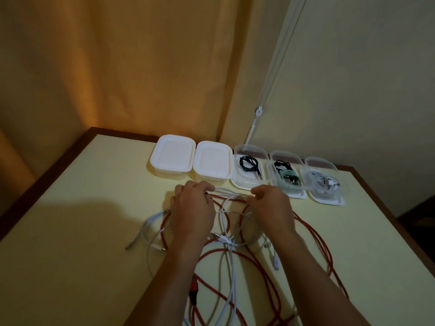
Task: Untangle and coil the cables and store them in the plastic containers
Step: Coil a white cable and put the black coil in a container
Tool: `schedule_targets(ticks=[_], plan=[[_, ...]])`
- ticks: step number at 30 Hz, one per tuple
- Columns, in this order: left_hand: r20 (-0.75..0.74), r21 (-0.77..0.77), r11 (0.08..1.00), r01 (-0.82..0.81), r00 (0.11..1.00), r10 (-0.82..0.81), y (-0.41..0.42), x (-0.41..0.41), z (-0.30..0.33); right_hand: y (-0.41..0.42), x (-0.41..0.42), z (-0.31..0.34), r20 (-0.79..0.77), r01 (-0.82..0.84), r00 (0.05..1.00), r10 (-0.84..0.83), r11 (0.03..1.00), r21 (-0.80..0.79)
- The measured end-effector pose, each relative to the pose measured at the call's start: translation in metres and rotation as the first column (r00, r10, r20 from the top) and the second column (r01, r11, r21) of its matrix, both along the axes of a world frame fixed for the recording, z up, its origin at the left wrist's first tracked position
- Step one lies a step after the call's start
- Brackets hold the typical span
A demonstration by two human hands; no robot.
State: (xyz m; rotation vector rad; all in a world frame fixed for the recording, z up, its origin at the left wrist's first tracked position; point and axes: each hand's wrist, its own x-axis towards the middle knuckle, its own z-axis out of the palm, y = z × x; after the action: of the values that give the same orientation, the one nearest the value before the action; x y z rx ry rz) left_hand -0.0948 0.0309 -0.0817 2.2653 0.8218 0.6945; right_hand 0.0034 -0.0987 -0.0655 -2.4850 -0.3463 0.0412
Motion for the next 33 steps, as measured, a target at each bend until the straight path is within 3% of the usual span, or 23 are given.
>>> schedule_targets(ticks=[7, 11, 16, 19, 22, 28, 33], plan=[[-0.147, -0.002, 1.000, -0.012, 0.989, 0.011, 0.008, -0.004, -0.010, -0.014, -0.010, -0.023, 0.050, 0.066, 0.997, -0.063, 0.996, -0.053], [-0.146, -0.099, 0.995, 0.000, 0.989, -0.014, 0.017, -0.001, -0.013, -0.012, -0.009, -0.017, 0.033, 0.076, 0.996, -0.079, 0.992, 0.105], [0.062, -0.239, 0.971, -0.019, 0.997, 0.035, 0.019, -0.001, -0.002, -0.010, -0.012, -0.003, 0.022, 0.059, 0.997, -0.071, 0.937, 0.345], [0.259, -0.397, 0.916, 0.056, 0.964, 0.053, 0.017, 0.001, 0.008, -0.009, -0.018, 0.004, 0.026, 0.040, 0.998, -0.054, 0.927, 0.374], [0.380, -0.425, 0.894, 0.138, 0.924, 0.038, 0.017, 0.006, 0.012, -0.009, -0.020, 0.008, 0.064, 0.027, 0.996, -0.060, 0.905, 0.425], [0.248, -0.378, 0.904, 0.198, 0.963, -0.107, 0.008, 0.007, 0.009, -0.014, -0.011, 0.024, 0.004, 0.063, 0.996, -0.088, 0.741, 0.669], [0.255, -0.563, 0.731, 0.386, 0.922, -0.290, 0.008, 0.002, 0.017, -0.020, -0.004, 0.021, -0.127, 0.178, 0.984, -0.125, 0.642, 0.746]])
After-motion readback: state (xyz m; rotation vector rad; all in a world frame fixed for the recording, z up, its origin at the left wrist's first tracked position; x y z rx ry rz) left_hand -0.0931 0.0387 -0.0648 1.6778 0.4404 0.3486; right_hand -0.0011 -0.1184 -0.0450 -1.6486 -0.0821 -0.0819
